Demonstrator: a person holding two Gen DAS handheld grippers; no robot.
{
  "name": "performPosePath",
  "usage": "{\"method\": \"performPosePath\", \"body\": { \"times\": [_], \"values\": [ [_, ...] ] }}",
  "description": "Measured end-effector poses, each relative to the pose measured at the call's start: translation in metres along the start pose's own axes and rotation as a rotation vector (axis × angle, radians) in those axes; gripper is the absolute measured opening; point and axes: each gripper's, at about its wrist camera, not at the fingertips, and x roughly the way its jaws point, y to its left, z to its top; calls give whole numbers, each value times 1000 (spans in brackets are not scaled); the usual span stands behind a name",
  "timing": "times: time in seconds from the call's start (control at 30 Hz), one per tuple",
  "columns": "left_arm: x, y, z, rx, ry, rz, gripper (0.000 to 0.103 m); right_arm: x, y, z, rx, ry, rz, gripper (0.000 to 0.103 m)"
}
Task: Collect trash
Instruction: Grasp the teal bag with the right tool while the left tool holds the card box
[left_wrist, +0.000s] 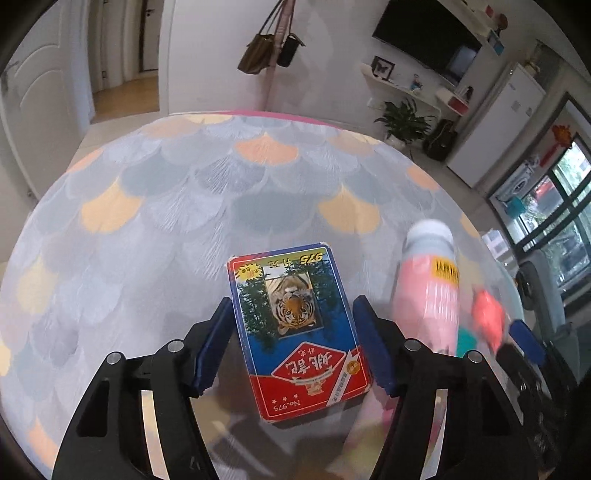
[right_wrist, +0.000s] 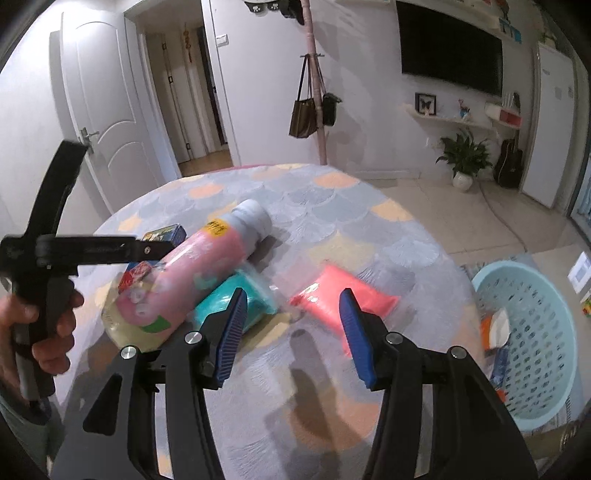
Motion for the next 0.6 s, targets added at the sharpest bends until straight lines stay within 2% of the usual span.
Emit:
{"method": "performPosePath", "body": {
  "times": [0.1,0.17,0.47,0.6],
  "values": [
    [-13,9,-12,-7,-21,-23,63,3,6,-3,71,51,116,49],
    [-20,13,-17,-16,-39,-30,63,11,13,-3,100,96,139,48],
    [-40,13,-21,15,-104,-49,63,50,25,5,183,185,89,49],
    [-43,10,-26,37,-117,-47,63,54,35,7,153,171,37,48]
  ]
}}
